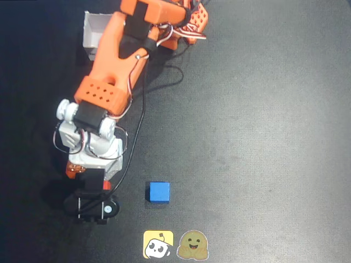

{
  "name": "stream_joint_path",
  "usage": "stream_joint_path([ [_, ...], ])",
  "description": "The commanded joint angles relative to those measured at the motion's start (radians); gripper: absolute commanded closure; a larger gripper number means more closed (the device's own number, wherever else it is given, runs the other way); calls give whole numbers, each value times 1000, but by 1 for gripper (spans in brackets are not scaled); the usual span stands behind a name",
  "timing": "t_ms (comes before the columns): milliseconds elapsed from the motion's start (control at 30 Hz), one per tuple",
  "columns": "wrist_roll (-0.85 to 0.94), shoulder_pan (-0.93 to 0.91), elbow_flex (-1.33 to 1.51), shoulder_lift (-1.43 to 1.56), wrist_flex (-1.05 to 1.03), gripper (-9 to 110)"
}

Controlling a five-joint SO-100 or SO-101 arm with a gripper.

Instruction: Put the red cube on top of the blue cube.

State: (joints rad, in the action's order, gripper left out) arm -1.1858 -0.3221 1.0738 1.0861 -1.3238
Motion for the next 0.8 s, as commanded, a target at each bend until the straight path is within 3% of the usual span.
stream_joint_path([
  [0,2,17,-58,-3,-6,78],
  [767,-32,26,-86,-110,55,78],
])
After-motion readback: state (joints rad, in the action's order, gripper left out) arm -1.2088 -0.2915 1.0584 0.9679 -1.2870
